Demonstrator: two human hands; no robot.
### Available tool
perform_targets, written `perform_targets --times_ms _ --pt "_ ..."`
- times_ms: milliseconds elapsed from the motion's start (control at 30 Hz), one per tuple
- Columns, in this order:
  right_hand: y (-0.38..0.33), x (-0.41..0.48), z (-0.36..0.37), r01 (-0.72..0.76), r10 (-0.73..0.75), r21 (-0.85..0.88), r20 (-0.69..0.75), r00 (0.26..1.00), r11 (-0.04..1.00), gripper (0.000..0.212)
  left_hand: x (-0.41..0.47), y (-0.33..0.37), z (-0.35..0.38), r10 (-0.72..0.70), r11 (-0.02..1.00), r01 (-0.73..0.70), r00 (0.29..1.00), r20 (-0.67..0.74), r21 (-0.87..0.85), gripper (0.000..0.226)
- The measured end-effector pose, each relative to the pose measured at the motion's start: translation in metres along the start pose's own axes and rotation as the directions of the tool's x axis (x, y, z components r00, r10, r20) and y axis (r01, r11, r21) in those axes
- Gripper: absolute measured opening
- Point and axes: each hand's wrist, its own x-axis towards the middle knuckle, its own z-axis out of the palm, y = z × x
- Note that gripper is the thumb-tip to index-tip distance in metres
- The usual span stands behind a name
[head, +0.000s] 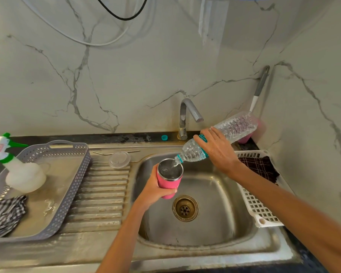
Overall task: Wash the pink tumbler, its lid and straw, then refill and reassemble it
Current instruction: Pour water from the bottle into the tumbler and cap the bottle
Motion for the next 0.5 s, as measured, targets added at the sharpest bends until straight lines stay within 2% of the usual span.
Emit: perform_targets --times_ms 500 --pt "-0.0053 0.0019 -0.001 -0.002 0.002 -0.019 0.015 1.0 1.0 0.093 -0.0067 0.0007 -0.0006 -0.016 1.0 0.016 1.0 -0.008 -0.001 0.093"
